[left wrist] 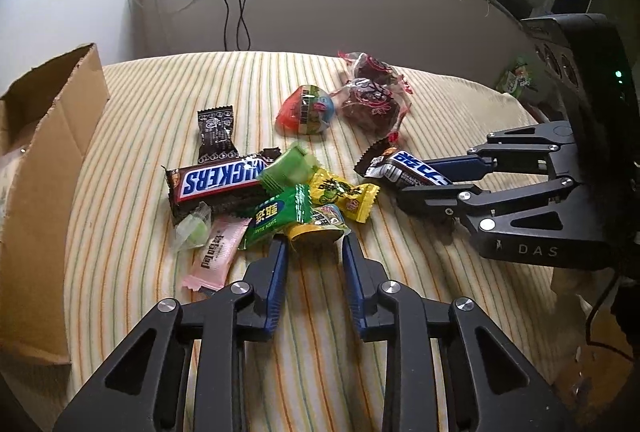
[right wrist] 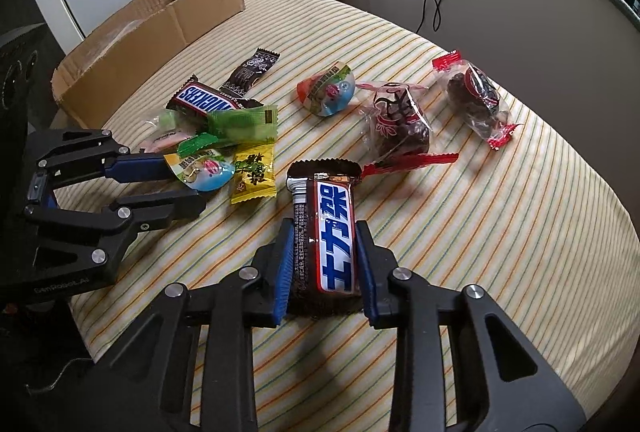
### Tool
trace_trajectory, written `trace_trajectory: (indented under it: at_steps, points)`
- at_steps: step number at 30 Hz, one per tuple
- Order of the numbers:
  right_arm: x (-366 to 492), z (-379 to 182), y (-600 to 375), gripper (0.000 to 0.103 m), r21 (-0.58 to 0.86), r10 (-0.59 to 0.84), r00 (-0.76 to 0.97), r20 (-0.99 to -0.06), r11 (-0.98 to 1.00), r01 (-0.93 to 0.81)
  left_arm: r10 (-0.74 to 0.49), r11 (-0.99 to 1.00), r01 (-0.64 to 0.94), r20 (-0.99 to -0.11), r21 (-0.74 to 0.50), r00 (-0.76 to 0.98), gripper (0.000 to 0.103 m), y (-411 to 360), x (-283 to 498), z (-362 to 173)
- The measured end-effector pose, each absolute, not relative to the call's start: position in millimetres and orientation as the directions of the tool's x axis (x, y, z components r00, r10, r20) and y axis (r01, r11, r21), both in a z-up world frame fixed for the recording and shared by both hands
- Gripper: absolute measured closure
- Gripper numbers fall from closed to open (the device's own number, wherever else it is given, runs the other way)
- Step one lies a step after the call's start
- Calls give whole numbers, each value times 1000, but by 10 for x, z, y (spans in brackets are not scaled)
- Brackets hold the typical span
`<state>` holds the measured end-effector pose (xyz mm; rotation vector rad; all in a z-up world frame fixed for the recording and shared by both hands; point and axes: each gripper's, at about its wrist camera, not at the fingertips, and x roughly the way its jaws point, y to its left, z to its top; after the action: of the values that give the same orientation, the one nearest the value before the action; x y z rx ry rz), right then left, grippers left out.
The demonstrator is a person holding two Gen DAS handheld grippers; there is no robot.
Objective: Organize snacks
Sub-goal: 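Carry the chocolate bar into the box with the right tool while the left tool brings the yellow bag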
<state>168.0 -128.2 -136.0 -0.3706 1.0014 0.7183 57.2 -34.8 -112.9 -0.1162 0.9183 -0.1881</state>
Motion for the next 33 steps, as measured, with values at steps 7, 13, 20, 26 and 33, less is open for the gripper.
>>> trace_trajectory:
  at_steps: [7,13,20,26,33]
  points:
    - [1644,-1333,-1334,74,44,378,341,-861,722,-690,-247,969,130,-770,-211,589,78,-365,489,-1094]
    - [1585,-1227,-1389,74,47,388,361,-848,734,-677,-263,964,136,-743,-228,616,78,-332,407,-950]
    - [1508,-970,-1259,74,27,409,390,-825,718,-695,-251,965,120,-692,-233,676,78,-146,301,-687]
    - [1463,-760,-950,74,7,435,402,-806,685,-728,-212,971,77,-657,-228,723,78,144,199,-518]
    - [1447,-577,-512,74,-4,469,406,-784,650,-760,-129,976,-13,-630,-216,766,78,646,36,-409]
